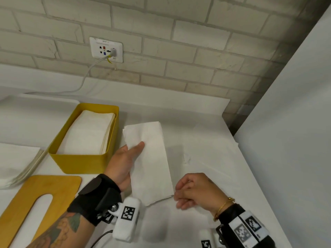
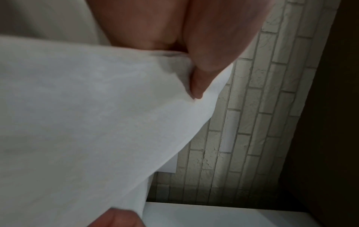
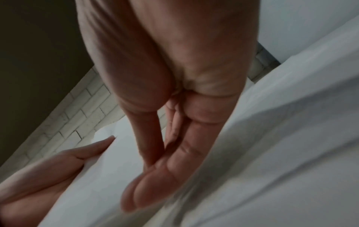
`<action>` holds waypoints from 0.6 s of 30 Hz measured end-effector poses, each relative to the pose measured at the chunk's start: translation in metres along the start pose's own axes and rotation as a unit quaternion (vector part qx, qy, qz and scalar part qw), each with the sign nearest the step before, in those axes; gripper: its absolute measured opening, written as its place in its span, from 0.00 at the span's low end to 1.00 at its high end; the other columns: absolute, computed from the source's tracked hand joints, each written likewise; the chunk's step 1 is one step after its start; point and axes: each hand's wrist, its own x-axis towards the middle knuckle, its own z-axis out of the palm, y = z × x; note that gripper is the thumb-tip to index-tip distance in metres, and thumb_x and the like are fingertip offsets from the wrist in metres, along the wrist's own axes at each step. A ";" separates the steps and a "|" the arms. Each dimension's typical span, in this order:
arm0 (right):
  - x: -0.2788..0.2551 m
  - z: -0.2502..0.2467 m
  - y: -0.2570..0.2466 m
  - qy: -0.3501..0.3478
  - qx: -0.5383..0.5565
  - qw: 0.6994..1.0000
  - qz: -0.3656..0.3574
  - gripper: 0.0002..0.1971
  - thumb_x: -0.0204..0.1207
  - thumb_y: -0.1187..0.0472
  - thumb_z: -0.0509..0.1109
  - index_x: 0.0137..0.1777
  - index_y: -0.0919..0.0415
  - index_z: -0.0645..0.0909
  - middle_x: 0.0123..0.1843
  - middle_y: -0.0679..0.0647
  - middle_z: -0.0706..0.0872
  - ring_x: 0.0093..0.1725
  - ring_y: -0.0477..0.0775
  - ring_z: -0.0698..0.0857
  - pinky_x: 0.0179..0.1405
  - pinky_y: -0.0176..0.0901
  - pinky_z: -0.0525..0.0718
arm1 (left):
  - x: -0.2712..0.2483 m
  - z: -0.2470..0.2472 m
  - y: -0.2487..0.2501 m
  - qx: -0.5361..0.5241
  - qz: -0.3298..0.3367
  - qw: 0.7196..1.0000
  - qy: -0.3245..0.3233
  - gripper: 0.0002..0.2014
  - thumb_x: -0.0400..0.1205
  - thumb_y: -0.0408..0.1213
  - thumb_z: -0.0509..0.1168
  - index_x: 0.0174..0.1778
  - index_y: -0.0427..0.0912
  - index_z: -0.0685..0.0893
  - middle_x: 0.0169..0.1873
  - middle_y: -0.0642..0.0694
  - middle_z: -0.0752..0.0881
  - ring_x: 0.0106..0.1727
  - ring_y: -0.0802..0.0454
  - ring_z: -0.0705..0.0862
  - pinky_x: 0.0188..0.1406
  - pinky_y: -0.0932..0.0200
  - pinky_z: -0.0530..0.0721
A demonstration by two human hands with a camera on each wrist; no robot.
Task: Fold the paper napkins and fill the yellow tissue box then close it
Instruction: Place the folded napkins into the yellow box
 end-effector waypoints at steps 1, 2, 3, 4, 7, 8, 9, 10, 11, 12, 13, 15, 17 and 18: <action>-0.002 -0.006 -0.003 0.013 -0.013 1.000 -0.006 0.05 0.76 0.73 0.76 0.50 0.69 0.84 0.41 0.65 0.93 0.36 0.61 0.92 0.37 0.47 0.91 | -0.001 0.000 0.000 -0.001 0.000 1.000 -0.001 0.12 0.88 0.36 0.63 0.62 0.37 0.87 0.56 0.36 0.92 0.53 0.41 0.93 0.57 0.44 0.87; -0.002 -0.012 -0.006 0.035 -0.029 0.999 -0.019 0.04 0.77 0.71 0.75 0.49 0.68 0.85 0.41 0.63 0.93 0.35 0.59 0.92 0.36 0.45 0.90 | -0.001 0.000 0.000 -0.001 -0.002 1.000 -0.003 0.12 0.88 0.37 0.63 0.63 0.37 0.87 0.56 0.36 0.92 0.53 0.41 0.93 0.57 0.44 0.87; -0.001 -0.020 -0.010 0.065 -0.047 0.996 -0.038 0.02 0.77 0.69 0.75 0.49 0.67 0.86 0.40 0.61 0.93 0.34 0.57 0.91 0.35 0.43 0.89 | -0.002 0.001 -0.001 -0.001 -0.005 1.000 -0.004 0.12 0.88 0.37 0.63 0.63 0.37 0.86 0.56 0.36 0.92 0.53 0.41 0.93 0.57 0.43 0.87; 0.002 -0.030 -0.014 0.104 -0.075 0.990 -0.056 0.02 0.77 0.67 0.76 0.48 0.65 0.87 0.40 0.59 0.93 0.34 0.54 0.91 0.34 0.40 0.88 | -0.003 0.001 -0.002 -0.001 -0.006 1.000 -0.005 0.12 0.88 0.37 0.63 0.63 0.37 0.86 0.57 0.36 0.92 0.53 0.41 0.93 0.57 0.43 0.87; 0.019 -0.067 -0.020 0.227 -0.203 0.948 -0.089 0.03 0.77 0.62 0.78 0.46 0.60 0.88 0.39 0.51 0.90 0.39 0.48 0.89 0.36 0.27 0.81 | -0.006 0.001 -0.005 0.005 -0.006 1.000 -0.007 0.12 0.88 0.37 0.63 0.63 0.37 0.86 0.56 0.36 0.92 0.53 0.42 0.93 0.56 0.44 0.87; 0.025 -0.079 -0.019 0.243 -0.247 0.934 -0.085 0.04 0.76 0.60 0.78 0.47 0.59 0.88 0.42 0.49 0.89 0.43 0.48 0.87 0.38 0.26 0.78 | -0.007 0.001 -0.006 0.005 -0.006 1.000 -0.007 0.12 0.88 0.36 0.63 0.62 0.37 0.87 0.55 0.37 0.92 0.51 0.42 0.93 0.56 0.44 0.87; 0.031 -0.090 -0.016 0.242 -0.292 0.923 -0.072 0.06 0.76 0.59 0.79 0.50 0.57 0.87 0.47 0.48 0.88 0.49 0.49 0.86 0.42 0.28 0.78 | -0.007 0.001 -0.007 0.005 -0.006 1.000 -0.007 0.11 0.88 0.36 0.63 0.61 0.37 0.87 0.54 0.37 0.93 0.50 0.43 0.93 0.55 0.44 0.86; 0.037 -0.099 -0.012 0.228 -0.338 0.912 -0.050 0.09 0.76 0.57 0.79 0.54 0.56 0.86 0.53 0.50 0.87 0.55 0.51 0.84 0.48 0.32 0.78 | -0.008 0.001 -0.007 0.004 -0.006 1.000 -0.008 0.11 0.87 0.36 0.63 0.60 0.38 0.87 0.53 0.37 0.93 0.49 0.43 0.93 0.55 0.44 0.87; 0.041 -0.107 -0.007 0.212 -0.381 0.899 -0.026 0.13 0.75 0.55 0.79 0.58 0.55 0.85 0.59 0.52 0.85 0.59 0.53 0.83 0.53 0.36 0.79 | -0.008 0.000 -0.007 0.005 -0.005 1.000 -0.008 0.11 0.87 0.36 0.63 0.59 0.38 0.87 0.52 0.37 0.93 0.48 0.44 0.93 0.54 0.44 0.87; 0.043 -0.112 -0.004 0.197 -0.418 0.887 -0.003 0.17 0.74 0.55 0.79 0.61 0.55 0.84 0.64 0.53 0.83 0.62 0.54 0.82 0.58 0.39 0.79 | -0.008 -0.001 -0.006 0.005 -0.004 1.000 -0.009 0.10 0.87 0.36 0.63 0.59 0.39 0.87 0.52 0.38 0.93 0.47 0.44 0.93 0.52 0.44 0.88; 0.044 -0.115 -0.002 0.185 -0.445 0.876 0.019 0.20 0.74 0.54 0.79 0.64 0.54 0.82 0.67 0.53 0.81 0.65 0.55 0.81 0.63 0.42 0.80 | -0.007 -0.002 -0.006 0.004 -0.003 1.000 -0.008 0.10 0.88 0.37 0.63 0.59 0.39 0.87 0.52 0.38 0.93 0.47 0.44 0.94 0.51 0.44 0.89; 0.045 -0.118 0.004 0.166 -0.471 0.865 0.055 0.22 0.74 0.54 0.78 0.67 0.54 0.79 0.69 0.53 0.77 0.68 0.57 0.79 0.69 0.47 0.80 | -0.008 -0.003 -0.006 -0.001 0.000 1.000 -0.003 0.10 0.88 0.37 0.63 0.59 0.40 0.87 0.51 0.39 0.94 0.46 0.45 0.94 0.51 0.44 0.87; 0.046 -0.118 0.010 0.168 -0.484 0.857 0.055 0.18 0.75 0.56 0.76 0.64 0.55 0.80 0.68 0.53 0.77 0.67 0.58 0.78 0.68 0.48 0.79 | -0.009 -0.004 -0.005 -0.004 0.002 1.000 0.001 0.10 0.88 0.37 0.63 0.59 0.40 0.86 0.49 0.41 0.94 0.45 0.46 0.94 0.49 0.44 0.85; 0.046 -0.118 0.012 0.179 -0.492 0.851 0.045 0.14 0.77 0.58 0.74 0.61 0.56 0.81 0.67 0.54 0.79 0.66 0.58 0.79 0.67 0.47 0.79 | -0.009 -0.004 -0.005 -0.004 0.002 1.000 0.003 0.10 0.88 0.37 0.63 0.60 0.40 0.86 0.48 0.41 0.94 0.44 0.46 0.94 0.48 0.45 0.84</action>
